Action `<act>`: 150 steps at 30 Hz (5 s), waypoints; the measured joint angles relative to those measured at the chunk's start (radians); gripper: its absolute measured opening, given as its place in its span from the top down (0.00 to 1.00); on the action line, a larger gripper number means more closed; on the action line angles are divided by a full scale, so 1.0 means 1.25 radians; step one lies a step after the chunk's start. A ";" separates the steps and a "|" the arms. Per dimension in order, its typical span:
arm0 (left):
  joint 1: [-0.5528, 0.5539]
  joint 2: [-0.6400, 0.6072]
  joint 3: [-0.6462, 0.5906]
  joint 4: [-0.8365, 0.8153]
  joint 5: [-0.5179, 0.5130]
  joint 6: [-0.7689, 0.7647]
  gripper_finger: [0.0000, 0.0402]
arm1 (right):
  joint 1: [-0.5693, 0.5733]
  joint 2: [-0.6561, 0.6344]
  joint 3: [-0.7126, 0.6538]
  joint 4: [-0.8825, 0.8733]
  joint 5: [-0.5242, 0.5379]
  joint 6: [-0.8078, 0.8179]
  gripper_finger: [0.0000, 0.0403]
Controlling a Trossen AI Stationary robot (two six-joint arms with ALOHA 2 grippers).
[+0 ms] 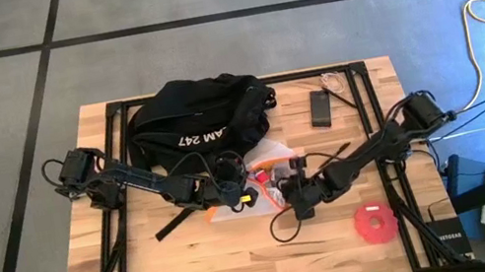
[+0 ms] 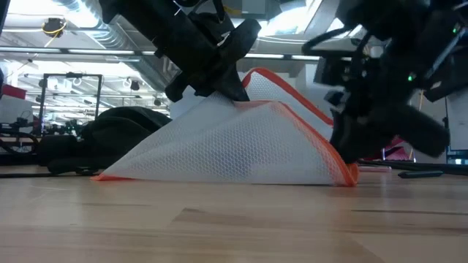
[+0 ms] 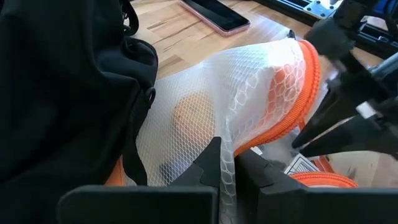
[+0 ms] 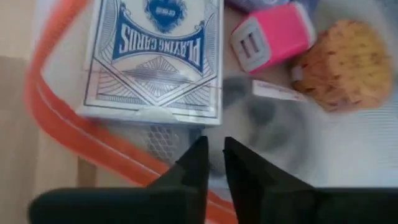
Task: Unpack backpack
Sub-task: Put the game card into the zipper pouch, then put the bottom black pen into the zipper pouch
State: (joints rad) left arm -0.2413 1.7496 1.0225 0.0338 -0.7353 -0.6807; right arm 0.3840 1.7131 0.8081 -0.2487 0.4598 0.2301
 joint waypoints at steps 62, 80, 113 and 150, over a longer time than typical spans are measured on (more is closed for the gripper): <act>0.001 -0.001 0.000 -0.001 -0.001 0.000 1.00 | 0.009 -0.167 0.018 0.077 -0.121 0.054 0.99; 0.007 -0.001 0.000 0.004 0.000 0.000 1.00 | -0.055 -0.290 0.018 -0.566 -0.110 -0.029 0.54; 0.007 -0.001 0.000 -0.031 0.000 0.000 1.00 | -0.273 -0.282 -0.043 -0.596 -0.258 -0.442 0.60; 0.007 -0.001 0.000 -0.036 0.000 0.003 1.00 | -0.371 -0.281 -0.140 -0.521 -0.303 -0.503 0.81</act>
State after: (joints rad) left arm -0.2329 1.7485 1.0222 -0.0116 -0.7353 -0.6773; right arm -0.0795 1.3619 0.6327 -0.8995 0.0805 -0.3990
